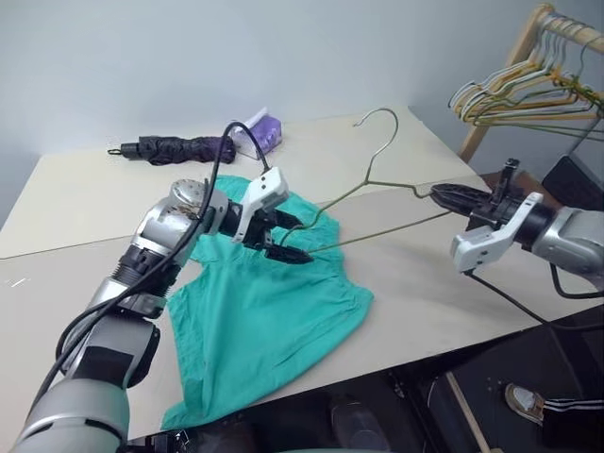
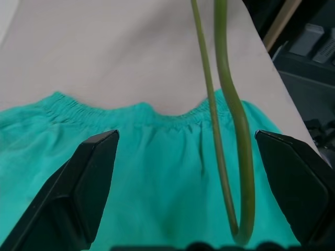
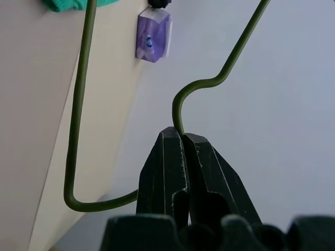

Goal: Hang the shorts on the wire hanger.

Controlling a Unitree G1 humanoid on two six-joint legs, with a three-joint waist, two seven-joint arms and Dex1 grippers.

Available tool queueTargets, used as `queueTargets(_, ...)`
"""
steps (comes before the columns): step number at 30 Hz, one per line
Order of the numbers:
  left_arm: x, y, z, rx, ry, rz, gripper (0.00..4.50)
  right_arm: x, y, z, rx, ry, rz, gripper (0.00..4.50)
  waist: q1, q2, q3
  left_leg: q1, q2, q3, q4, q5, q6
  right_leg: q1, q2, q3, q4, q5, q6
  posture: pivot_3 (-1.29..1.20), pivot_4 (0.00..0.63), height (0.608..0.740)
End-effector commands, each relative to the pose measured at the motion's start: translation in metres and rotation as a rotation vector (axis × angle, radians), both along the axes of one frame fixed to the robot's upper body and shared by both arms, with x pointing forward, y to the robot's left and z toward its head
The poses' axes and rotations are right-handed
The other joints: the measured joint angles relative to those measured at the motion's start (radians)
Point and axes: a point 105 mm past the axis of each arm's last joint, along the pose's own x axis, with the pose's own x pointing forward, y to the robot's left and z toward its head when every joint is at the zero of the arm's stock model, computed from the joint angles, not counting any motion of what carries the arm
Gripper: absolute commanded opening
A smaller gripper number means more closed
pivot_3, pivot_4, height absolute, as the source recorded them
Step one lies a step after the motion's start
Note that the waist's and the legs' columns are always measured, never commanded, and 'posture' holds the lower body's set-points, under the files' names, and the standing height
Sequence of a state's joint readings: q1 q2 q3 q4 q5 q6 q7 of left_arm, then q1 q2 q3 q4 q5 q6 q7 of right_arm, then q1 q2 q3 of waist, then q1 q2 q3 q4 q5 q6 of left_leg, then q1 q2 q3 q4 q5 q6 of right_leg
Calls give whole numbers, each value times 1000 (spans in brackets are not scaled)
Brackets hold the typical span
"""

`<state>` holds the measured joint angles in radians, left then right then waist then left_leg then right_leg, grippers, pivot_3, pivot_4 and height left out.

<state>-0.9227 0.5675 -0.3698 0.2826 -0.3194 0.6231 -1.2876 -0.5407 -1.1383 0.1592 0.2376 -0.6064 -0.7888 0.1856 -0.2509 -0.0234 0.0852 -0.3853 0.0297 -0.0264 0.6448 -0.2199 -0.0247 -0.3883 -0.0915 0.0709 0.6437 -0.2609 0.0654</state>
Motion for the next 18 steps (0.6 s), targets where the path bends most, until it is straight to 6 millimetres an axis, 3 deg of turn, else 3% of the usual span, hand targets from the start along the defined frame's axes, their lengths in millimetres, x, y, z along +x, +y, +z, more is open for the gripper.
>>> queueTargets(1, -2, -4, 6, -13, -22, -7, 4115, -2, 5, 28, 28, -83, 18, 0, -6, 0, 0, 0, 0, 0, 0, 0, 0, 0, 0, 0, 0, 0, 0, -199, 5, 740)
queueTargets(14, 1, 6, 8, -16, -35, 40, 51, 6, 11, 40, 39, -128, 13, 0, -14, 1, -1, 1, 0, 0, 0, 0, 0, 1, 0, 1, 2, 0, 0, -172, 17, 740)
queueTargets(18, 3, 10, 14, -28, -51, 61, 17, 6, 15, 40, 42, -125, 31, 0, -11, 1, -1, 1, 0, 0, 0, 0, 0, 1, 0, 1, 2, 0, 0, -164, 16, 740)
